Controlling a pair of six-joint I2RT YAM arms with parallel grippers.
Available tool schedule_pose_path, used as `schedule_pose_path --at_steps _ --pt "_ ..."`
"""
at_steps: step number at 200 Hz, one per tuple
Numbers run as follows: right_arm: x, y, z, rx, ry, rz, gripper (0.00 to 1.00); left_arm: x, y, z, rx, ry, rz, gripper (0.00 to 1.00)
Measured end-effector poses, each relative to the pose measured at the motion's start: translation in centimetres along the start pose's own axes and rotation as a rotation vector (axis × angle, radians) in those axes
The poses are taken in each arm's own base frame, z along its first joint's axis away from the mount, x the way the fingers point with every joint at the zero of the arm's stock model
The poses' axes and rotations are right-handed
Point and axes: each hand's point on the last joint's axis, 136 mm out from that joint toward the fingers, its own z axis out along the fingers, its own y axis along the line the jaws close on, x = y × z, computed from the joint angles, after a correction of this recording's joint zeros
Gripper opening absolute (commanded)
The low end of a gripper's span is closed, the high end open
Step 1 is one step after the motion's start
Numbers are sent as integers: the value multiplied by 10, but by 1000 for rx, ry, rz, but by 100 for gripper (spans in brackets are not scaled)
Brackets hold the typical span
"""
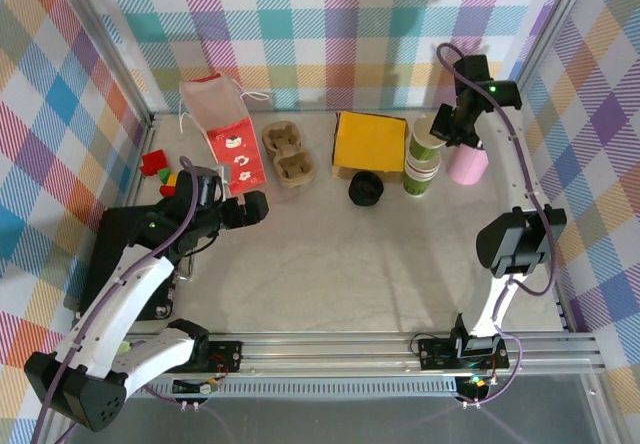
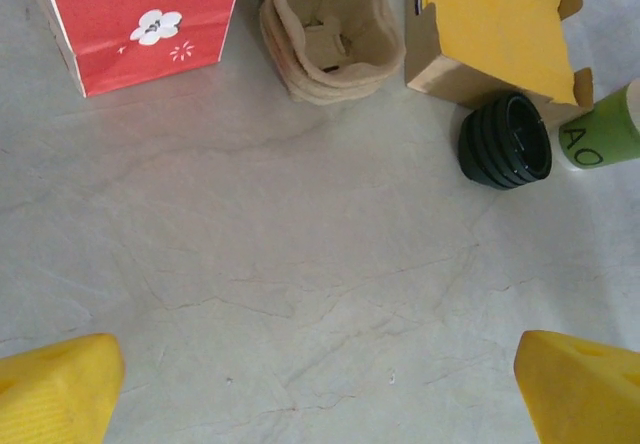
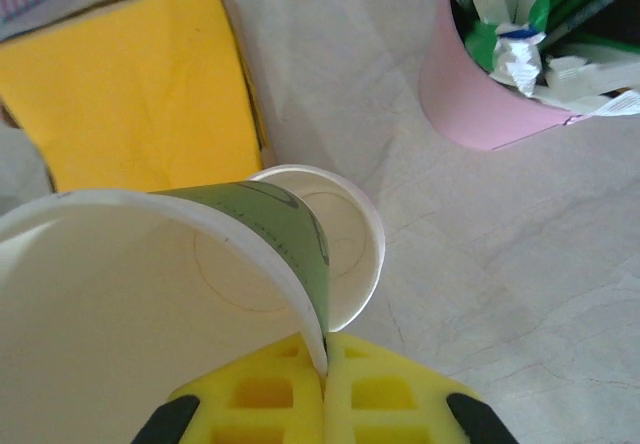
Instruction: Pack the takeout coffee
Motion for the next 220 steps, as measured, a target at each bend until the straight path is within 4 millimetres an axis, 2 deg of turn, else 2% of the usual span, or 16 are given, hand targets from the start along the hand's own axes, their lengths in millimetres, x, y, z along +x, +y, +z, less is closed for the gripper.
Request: schedule_pose_path --at_steps 17,37,55,71,90,111,136,163,220 --pt "6 9 -25 -45 -17 -32 7 -5 -3 -3 9 -13 1 100" --pt "25 31 -60 -119 -33 -102 7 -8 -5 -6 15 -21 1 100" --pt "55 53 -86 -195 -30 -183 7 -8 -5 -6 15 -22 1 100" --pt "91 66 -91 -245 13 -250 8 -8 -5 -6 16 -22 1 100" --pt "141 78 -77 -284 117 -317 8 -8 -6 -6 16 -22 0 100" --pt "191 93 -44 -291 225 -389 9 -9 -6 -5 19 -25 -6 100" --pt "235 105 -11 -285 304 -443 10 -9 -7 -4 23 -18 -11 100" --pt "262 120 11 -280 330 -479 11 -8 -7 -3 22 -17 -14 100" --pt "286 132 46 -245 336 -512 11 -8 -7 -4 22 -19 -14 100"
